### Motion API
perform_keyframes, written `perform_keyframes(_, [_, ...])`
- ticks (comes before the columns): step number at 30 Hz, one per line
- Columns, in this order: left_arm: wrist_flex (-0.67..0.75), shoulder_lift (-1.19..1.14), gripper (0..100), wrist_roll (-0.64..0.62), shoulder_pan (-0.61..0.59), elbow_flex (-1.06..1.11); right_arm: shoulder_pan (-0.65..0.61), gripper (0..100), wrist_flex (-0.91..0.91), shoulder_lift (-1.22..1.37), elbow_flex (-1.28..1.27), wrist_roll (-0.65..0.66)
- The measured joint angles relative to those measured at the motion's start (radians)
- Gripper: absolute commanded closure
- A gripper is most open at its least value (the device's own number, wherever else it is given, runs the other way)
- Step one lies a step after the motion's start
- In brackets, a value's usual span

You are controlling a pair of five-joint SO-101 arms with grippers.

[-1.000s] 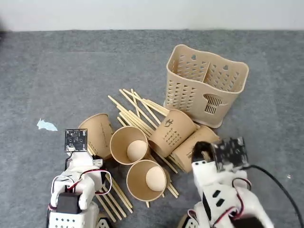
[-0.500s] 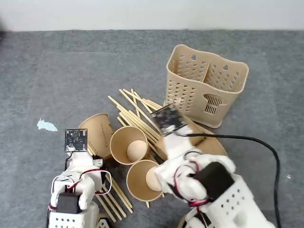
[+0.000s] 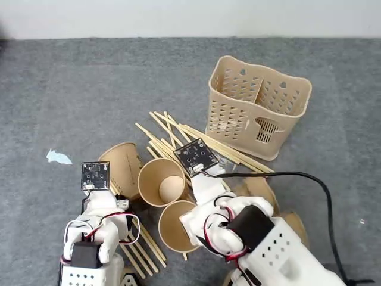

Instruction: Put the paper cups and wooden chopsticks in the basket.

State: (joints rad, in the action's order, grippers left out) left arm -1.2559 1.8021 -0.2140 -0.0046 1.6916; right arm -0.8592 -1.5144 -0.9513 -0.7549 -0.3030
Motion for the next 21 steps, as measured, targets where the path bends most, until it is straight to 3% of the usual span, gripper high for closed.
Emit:
perform_keyframes(5, [0.000,0.000,99,0.000,0.000,0.000,-0.002,99.1,0.012,0.005,-0.006,0.005])
perform_keyframes(11, [0.000,0.000,99,0.000,0.000,0.000,0.005,98.7,0.012,0.005,-0.025,0.049])
perform_keyframes(21, [0.000,0.000,99,0.000,0.000,0.000,0.172,99.1,0.000,0.005,-0.006,0.133])
